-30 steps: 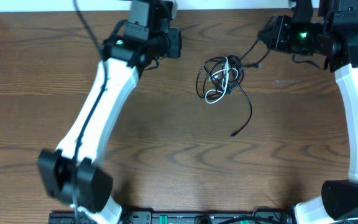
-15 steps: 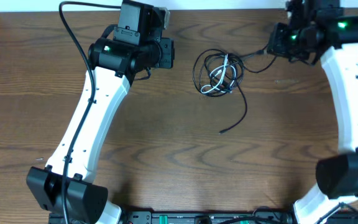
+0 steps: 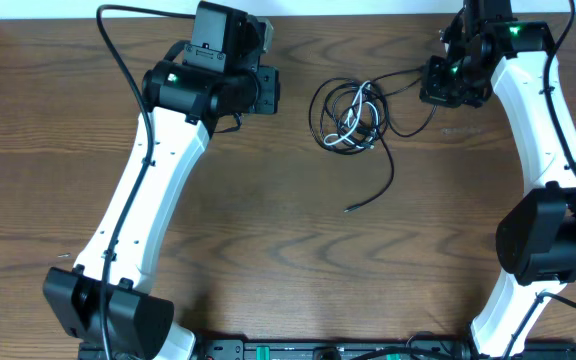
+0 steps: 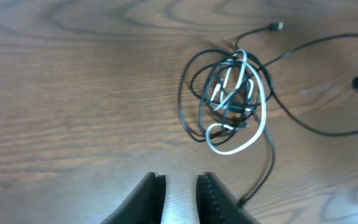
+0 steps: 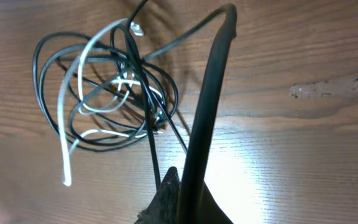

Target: Untangle cables

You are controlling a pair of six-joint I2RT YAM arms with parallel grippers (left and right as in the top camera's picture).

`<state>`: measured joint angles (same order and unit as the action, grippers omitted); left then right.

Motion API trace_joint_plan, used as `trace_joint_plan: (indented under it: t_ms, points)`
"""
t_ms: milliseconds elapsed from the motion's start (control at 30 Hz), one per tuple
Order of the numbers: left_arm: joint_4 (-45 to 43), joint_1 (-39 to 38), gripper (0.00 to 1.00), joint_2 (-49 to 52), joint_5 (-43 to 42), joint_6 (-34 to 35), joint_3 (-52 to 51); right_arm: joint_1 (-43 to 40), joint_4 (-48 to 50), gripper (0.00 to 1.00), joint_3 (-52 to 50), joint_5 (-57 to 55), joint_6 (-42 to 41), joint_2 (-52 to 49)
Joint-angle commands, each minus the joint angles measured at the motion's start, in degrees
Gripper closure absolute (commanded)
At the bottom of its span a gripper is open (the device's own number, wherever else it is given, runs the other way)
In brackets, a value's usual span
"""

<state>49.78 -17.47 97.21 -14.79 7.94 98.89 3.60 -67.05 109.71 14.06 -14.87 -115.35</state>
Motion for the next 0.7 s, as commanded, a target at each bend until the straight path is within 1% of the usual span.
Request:
trace_joint_plan:
  t_ms: [0,33,133,233,433,667]
  points:
    - [-1.25,-1.44,0.64,3.56,-3.89,-0.52,0.33,-0.17,-0.50,0.99,-0.02,0.07,1.70,-0.04]
    - [-2.27,-2.34,0.58,5.18,-5.75,-1.53,0.33,-0.20,-0.76,0.99,-0.02,0.04,1.73,-0.04]
    - [-4.55,-4.70,0.49,8.52,-9.27,-5.20,0.33,-0.20,-1.25,0.98,-0.02,0.04,2.14,-0.04]
    - [-6.95,-7.37,0.45,11.98,-9.22,-6.86,0.33,-0.17,-1.36,0.98,-0.02,0.02,2.16,-0.04]
    - [-11.85,-10.88,0.41,19.12,-8.98,-8.15,0.33,-0.17,-1.36,0.97,-0.02,0.02,2.16,-0.04]
    - [-16.72,-12.11,0.38,24.74,-8.98,-8.13,0.33,-0.17,-1.33,0.97,-0.02,0.02,2.32,-0.04]
